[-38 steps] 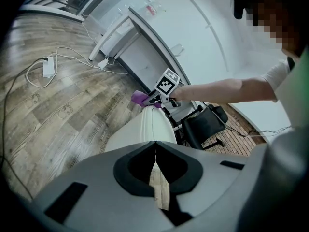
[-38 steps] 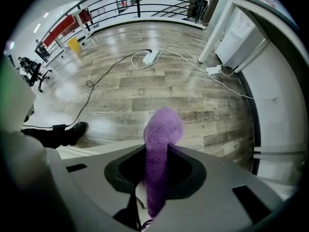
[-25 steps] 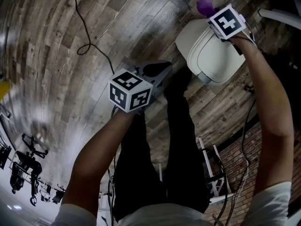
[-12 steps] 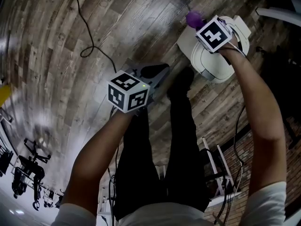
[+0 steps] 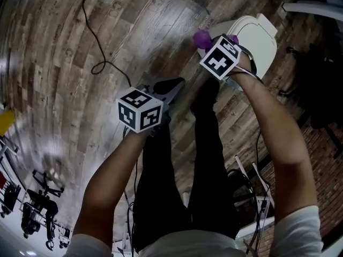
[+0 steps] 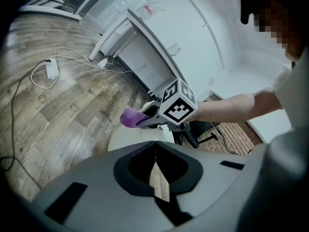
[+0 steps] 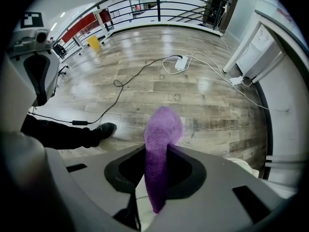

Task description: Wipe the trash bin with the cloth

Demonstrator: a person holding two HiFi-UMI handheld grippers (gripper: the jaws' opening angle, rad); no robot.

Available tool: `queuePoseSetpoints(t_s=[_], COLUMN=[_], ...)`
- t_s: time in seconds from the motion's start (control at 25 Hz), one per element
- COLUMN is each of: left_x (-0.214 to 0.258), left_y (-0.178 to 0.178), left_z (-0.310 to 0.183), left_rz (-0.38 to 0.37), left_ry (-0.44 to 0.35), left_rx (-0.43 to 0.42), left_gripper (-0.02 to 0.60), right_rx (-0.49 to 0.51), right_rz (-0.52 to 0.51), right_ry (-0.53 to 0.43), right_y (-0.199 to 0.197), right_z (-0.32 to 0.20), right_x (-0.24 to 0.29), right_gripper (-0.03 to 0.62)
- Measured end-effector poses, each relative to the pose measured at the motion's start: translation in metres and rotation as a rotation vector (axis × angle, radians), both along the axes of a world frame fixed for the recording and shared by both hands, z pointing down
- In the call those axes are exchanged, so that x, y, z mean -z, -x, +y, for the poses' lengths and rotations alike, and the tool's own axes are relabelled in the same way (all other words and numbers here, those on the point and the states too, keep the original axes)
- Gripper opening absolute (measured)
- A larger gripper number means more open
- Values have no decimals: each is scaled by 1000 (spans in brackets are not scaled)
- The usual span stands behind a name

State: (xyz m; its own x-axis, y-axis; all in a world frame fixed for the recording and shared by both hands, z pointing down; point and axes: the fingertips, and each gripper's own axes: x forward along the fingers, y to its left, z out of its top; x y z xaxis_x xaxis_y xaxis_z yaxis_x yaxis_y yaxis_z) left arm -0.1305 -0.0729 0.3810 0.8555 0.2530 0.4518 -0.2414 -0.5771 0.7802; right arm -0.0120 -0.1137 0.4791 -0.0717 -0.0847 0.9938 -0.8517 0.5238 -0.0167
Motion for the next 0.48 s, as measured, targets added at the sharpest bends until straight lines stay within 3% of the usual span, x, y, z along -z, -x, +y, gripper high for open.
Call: queuePoseSetpoints(t_s=[0.2, 0.4, 0.48], left_x=[6, 7, 8], left_y=[3, 7, 11], left_z=[5, 5, 5], left_rz=[-3, -1, 0], left_ry=[6, 4, 7], left_rx=[-13, -30, -36], left_gripper=[5, 5, 3], right_rx=[41, 18, -17], right_rz=[-13, -34, -90], right_ry=[13, 14, 19], right_y=[30, 53, 70], right_z=[25, 47, 54], right_x=[0, -3, -1], right_gripper=[98, 98, 98])
